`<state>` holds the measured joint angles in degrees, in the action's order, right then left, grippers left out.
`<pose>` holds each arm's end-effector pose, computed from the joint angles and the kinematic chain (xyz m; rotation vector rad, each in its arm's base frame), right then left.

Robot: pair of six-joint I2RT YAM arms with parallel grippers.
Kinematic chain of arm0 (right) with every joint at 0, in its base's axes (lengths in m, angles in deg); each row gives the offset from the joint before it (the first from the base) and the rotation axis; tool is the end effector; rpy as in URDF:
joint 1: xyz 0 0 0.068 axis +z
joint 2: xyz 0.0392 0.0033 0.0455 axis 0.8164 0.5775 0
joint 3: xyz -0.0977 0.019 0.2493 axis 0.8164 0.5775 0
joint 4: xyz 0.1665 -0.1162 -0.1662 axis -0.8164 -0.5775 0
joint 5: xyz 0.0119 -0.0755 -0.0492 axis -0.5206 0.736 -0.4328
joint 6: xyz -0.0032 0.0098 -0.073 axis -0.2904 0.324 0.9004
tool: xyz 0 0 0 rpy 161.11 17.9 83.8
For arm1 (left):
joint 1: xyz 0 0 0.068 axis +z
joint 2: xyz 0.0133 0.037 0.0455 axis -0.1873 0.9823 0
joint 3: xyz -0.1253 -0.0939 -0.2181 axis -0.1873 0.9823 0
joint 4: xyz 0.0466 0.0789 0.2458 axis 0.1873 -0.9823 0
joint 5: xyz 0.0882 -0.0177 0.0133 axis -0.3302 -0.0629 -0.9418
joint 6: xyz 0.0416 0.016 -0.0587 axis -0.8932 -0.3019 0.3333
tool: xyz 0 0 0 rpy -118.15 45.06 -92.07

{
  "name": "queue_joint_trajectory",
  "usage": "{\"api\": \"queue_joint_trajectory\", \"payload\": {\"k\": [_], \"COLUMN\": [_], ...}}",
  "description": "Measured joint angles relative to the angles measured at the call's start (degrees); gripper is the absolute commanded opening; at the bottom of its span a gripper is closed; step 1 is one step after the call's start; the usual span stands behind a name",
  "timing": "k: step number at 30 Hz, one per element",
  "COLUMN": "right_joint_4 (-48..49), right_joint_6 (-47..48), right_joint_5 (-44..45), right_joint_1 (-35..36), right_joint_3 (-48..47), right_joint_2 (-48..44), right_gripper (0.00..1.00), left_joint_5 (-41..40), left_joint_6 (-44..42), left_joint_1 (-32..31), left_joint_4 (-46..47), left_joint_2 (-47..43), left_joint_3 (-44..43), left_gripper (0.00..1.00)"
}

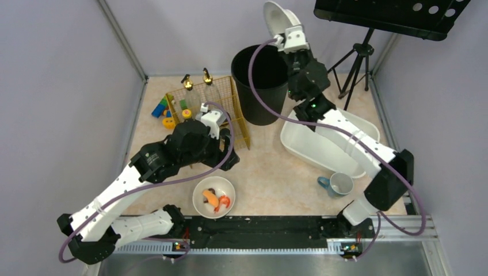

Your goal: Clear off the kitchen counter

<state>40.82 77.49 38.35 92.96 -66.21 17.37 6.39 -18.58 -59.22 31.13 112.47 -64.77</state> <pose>0.3275 0.2126 0.4604 -0.2438 1.1981 -0.3511 0.1362 -0.1520 0.3674 0.4470 2.2478 -0.6817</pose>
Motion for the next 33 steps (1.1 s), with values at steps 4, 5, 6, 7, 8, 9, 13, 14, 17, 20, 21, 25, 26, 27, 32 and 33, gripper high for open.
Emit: {"api": "queue_joint_trajectory", "payload": {"k": [4, 5, 6, 7, 8, 9, 13, 14, 17, 20, 21, 25, 26, 27, 32, 33], "right_joint_4": [-3.5, -5.0, -6.1, -7.8, -9.8, -11.6, -25.3, -29.0, -39.5, -49.6, -53.2, -65.0, -67.1, -68.6, -71.3, -71.1], "right_joint_6": [-4.0, -5.0, -5.9, -7.3, -8.7, -9.9, -17.2, -19.2, -24.9, -31.6, -34.3, -44.6, -47.2, -49.3, -56.6, -57.5], "right_joint_5": [4.0, 5.2, 6.1, 7.5, 8.6, 9.6, 13.5, 14.4, 16.3, 17.7, 17.9, 16.9, 15.5, 13.8, 0.0, -2.6], "right_joint_1": [0.0, 0.0, 0.0, 0.0, 0.0, 0.0, 0.0, 0.0, 0.0, 0.0, 0.0, -0.3, -1.1, -2.2, -16.1, -19.3], "right_joint_3": [-0.1, 0.0, 0.2, 0.8, 1.6, 2.3, 4.6, 4.9, 5.8, 7.5, 7.6, 8.4, 9.4, 10.5, 19.5, 21.8], "right_joint_2": [-6.6, -8.5, -10.0, -12.3, -14.6, -16.7, -26.1, -28.2, -33.9, -38.7, -39.6, -40.7, -40.7, -40.7, -38.4, -37.7], "right_gripper": [0.0, 0.0, 0.0, 0.0, 0.0, 0.0, 0.0, 0.0, 0.0, 0.0, 0.0, 0.0, 0.0, 0.0, 0.0, 0.0], "left_joint_5": [0.1, 0.1, 0.1, 0.1, 0.1, 0.1, 1.0, 1.5, 2.7, 4.0, 4.5, 6.6, 7.3, 7.9, 9.6, 9.8], "left_joint_6": [0.0, 0.0, 0.0, 0.0, 0.0, 0.0, 0.0, 0.0, 0.0, 0.0, 0.0, 0.1, 0.2, 0.3, 0.5, 0.6], "left_joint_1": [0.0, 0.0, 0.0, 0.0, 0.0, 0.0, 0.0, 0.0, 0.0, 0.0, 0.0, 0.0, 0.0, 0.0, 0.0, 0.0], "left_joint_4": [0.0, 0.0, 0.0, 0.0, 0.0, 0.0, 0.1, 0.3, 1.0, 1.7, 2.0, 4.0, 4.5, 4.7, 5.6, 5.9], "left_joint_2": [0.0, 0.0, 0.0, 0.0, 0.0, 0.0, 0.0, 0.0, -0.1, -0.2, -0.2, -0.2, -0.2, -0.2, -0.2, -0.2], "left_joint_3": [0.2, 0.2, 0.2, 0.2, 0.2, 0.2, 0.2, 0.2, 0.2, 0.4, 0.6, 2.2, 2.7, 3.3, 4.7, 4.9], "left_gripper": [0.79, 0.79, 0.79, 0.79, 0.79, 0.79, 0.79, 0.79, 0.79, 0.79, 0.79, 0.79, 0.79, 0.79, 0.79, 0.79]}}
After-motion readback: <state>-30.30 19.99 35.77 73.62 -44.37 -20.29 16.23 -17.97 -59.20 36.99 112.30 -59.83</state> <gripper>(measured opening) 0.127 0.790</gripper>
